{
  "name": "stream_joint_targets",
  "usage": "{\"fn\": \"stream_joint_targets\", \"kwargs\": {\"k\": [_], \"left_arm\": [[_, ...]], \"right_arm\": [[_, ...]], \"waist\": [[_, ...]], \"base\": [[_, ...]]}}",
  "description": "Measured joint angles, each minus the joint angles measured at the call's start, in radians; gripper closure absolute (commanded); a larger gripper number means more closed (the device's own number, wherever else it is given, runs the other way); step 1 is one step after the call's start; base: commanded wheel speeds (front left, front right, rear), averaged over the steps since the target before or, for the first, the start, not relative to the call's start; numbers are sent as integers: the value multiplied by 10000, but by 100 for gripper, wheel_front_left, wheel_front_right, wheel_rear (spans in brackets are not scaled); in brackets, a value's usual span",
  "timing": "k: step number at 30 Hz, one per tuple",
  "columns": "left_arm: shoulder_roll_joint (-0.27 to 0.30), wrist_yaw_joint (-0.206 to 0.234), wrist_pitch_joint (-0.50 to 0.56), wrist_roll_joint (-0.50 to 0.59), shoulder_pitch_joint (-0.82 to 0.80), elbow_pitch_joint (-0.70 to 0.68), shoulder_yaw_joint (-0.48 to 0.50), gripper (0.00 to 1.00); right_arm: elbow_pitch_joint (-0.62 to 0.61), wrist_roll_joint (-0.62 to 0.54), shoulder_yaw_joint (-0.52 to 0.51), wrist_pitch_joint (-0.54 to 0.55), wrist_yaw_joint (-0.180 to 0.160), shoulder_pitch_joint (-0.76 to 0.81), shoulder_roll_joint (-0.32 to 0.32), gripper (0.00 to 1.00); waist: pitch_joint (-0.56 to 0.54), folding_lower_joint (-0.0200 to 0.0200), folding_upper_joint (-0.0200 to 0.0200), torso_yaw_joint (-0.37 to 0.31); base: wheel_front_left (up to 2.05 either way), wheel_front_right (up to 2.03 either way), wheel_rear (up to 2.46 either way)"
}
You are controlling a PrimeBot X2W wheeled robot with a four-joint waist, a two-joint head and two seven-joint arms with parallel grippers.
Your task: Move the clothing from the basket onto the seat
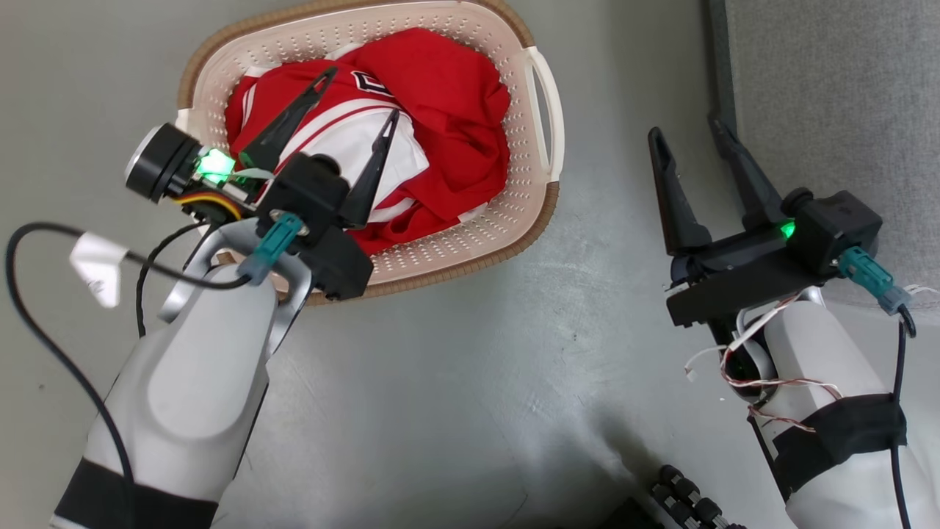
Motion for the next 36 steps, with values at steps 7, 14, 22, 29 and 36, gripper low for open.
{"fn": "stream_joint_targets", "kwargs": {"k": [7, 14, 22, 29, 36], "left_arm": [[-88, -2, 907, 360, -777, 966, -328, 0], [-98, -2, 1918, 550, -1514, 1756, -328, 0], [-73, 92, 3122, 608, -2272, 2481, -100, 0], [-75, 157, 3933, 690, -2833, 2995, -82, 0], [-263, 265, 4420, 773, -3014, 3453, -54, 0]], "right_arm": [[140, 0, 255, 0, 0, -24, 46, 0], [115, 2, 479, 0, 0, -156, 65, 0], [84, 27, 510, 0, 0, -178, 77, 0], [61, 61, 612, 0, 0, -499, 92, 0], [107, 299, 825, 0, 2, -639, 96, 0]], "waist": [[24, -1, -1, -94], [236, -2, -1, -260], [727, -2, -1, -417], [1190, -1, -1, -471], [1422, -1, -1, -484]], "base": [[0, 0, 0], [0, 0, 0], [0, 0, 0], [0, 0, 0], [0, 0, 0]]}}
